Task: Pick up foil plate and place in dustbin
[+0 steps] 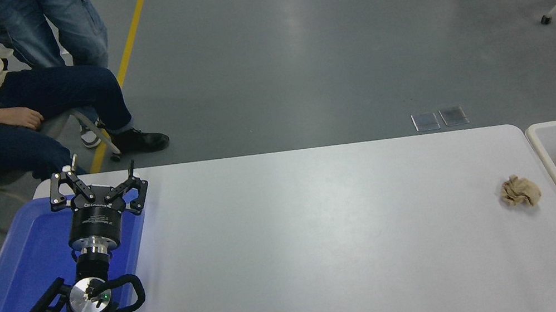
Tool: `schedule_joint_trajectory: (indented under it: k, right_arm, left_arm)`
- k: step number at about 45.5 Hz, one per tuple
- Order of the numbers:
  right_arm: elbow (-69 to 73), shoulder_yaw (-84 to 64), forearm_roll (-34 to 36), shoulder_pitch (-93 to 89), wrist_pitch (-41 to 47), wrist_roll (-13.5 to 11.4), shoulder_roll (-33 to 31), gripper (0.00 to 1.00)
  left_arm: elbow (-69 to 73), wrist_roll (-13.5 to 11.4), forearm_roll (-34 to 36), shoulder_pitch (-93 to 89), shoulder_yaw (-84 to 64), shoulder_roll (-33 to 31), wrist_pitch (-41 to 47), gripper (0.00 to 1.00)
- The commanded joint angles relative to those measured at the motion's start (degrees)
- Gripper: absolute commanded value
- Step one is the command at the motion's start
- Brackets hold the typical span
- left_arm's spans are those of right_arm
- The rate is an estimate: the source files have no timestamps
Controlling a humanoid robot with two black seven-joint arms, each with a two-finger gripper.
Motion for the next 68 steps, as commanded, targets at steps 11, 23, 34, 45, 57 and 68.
schedule_joint_trajectory:
  k: [11,23,34,45,57,68]
  right_arm:
    - [9.6,-17.4,-7.6,18.9,21.3,0.0,-7.3,1.00]
    - [11.3,-26.8,-7.7,33.1,38.6,-0.3,-5.9,1.00]
    - [11.3,-45.3,-6.7,47.9,46.5,-0.2,7.4,1.00]
    - [13.7,-47.7,-7.4,57.8,49.2,-0.3,7.9,1.00]
    - [21.4,-55.3,-7.5,72.6,49.2,-0.2,12.1,1.00]
    - [26.2,-57.9,-7.4,81.2,49.2,-0.2,15.8,1.00]
  left_arm:
    - [0.0,0.0,0.0,0.1,0.1,0.1,0.0,1.00]
    - [0.0,0.0,0.0,0.0,0.1,0.1,0.0,1.00]
    - [0.0,0.0,0.0,0.1,0.1,0.1,0.0,1.00]
    - [0.1,0.0,-0.1,0.1,0.0,0.1,0.0,1.00]
    - [0.1,-0.1,0.0,0.1,0.0,0.1,0.0,1.00]
    - [0.1,-0.1,-0.1,0.1,0.0,0.1,0.0,1.00]
